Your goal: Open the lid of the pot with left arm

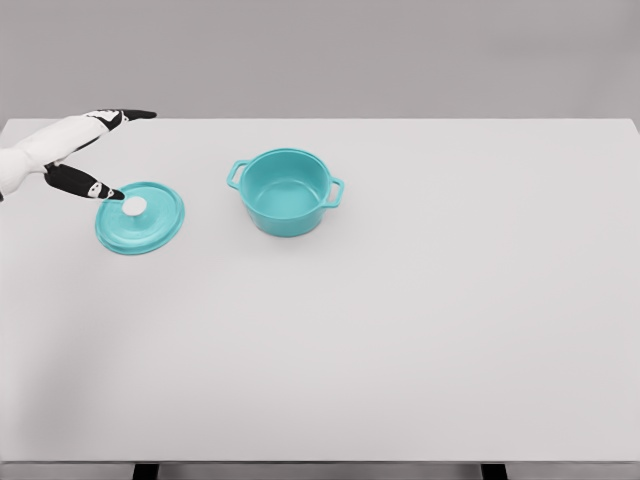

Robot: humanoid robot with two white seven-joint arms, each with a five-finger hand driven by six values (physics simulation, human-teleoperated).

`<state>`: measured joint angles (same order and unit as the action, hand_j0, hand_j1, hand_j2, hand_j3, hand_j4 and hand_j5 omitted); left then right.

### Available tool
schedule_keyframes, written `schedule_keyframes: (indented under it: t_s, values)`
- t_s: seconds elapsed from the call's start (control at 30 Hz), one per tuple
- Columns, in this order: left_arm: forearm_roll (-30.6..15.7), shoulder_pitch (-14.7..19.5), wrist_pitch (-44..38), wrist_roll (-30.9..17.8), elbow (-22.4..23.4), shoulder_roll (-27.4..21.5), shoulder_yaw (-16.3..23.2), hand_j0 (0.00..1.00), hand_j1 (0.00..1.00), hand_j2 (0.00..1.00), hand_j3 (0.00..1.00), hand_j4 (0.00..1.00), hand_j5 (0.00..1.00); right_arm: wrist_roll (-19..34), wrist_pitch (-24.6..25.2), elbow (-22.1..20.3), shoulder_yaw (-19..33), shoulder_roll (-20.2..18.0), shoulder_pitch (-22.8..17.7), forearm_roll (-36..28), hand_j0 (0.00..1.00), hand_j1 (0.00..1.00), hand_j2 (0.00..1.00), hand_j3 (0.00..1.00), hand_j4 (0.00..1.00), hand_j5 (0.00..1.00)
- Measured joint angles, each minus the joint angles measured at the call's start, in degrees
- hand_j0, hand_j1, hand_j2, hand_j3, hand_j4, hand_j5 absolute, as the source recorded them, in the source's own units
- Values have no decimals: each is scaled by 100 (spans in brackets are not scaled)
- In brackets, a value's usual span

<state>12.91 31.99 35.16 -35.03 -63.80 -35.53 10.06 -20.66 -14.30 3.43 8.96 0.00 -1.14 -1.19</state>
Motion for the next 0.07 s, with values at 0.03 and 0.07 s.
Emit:
schedule_keyframes:
  t_s: [0.03,0.07]
  values:
    - [0,0,0,0,1,-1,0,100,100,100,100,100,100,0,0,0,0,0,0,0,100,100,100,100,100,100]
    - [1,0,0,0,1,-1,0,100,100,100,100,100,100,0,0,0,0,0,0,0,100,100,100,100,100,100]
